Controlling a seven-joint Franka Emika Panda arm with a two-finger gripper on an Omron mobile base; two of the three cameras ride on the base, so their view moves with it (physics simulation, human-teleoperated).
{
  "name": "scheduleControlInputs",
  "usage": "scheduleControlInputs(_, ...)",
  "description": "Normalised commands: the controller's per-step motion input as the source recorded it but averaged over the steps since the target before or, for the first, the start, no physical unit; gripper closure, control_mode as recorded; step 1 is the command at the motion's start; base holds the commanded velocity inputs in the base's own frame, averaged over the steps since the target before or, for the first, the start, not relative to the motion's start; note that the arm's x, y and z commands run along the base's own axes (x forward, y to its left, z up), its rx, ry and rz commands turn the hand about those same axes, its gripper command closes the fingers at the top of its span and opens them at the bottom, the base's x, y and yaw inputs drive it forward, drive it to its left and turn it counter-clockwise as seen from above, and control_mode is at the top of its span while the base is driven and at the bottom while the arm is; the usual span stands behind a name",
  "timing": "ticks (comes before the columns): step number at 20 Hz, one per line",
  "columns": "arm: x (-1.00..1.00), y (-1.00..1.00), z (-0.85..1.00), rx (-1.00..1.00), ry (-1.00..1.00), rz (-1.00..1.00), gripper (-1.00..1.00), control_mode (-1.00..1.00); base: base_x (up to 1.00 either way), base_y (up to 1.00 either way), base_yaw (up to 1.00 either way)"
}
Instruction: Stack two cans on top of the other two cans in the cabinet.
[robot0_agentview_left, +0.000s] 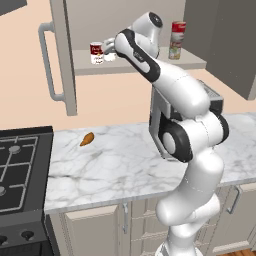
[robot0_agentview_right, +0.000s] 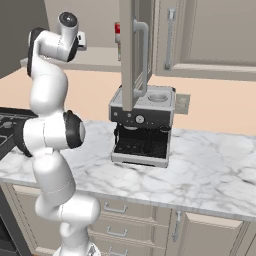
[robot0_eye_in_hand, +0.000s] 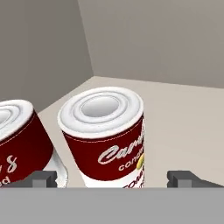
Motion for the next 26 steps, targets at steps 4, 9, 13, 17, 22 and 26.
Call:
scheduleControlInputs(4, 0.26, 0.12, 0.0, -0.01, 0.05, 0.04, -1.0, -1.0, 0.0, 0.0, 0.0)
scheduleControlInputs(9, 0.18, 0.11, -0.04, -0.02, 0.01, 0.04, -1.0, -1.0, 0.0, 0.0, 0.0)
scheduleControlInputs(13, 0.04, 0.08, -0.04, -0.01, 0.0, 0.04, -1.0, -1.0, 0.0, 0.0, 0.0)
scheduleControlInputs(17, -0.02, 0.0, -0.04, -0.01, 0.0, 0.01, 1.0, -1.0, 0.0, 0.0, 0.0)
scheduleControlInputs(22, -0.18, -0.06, -0.02, 0.0, 0.0, 0.0, 1.0, -1.0, 0.0, 0.0, 0.0)
scheduleControlInputs(26, -0.42, -0.1, 0.0, 0.0, -0.06, 0.0, 1.0, -1.0, 0.0, 0.0, 0.0)
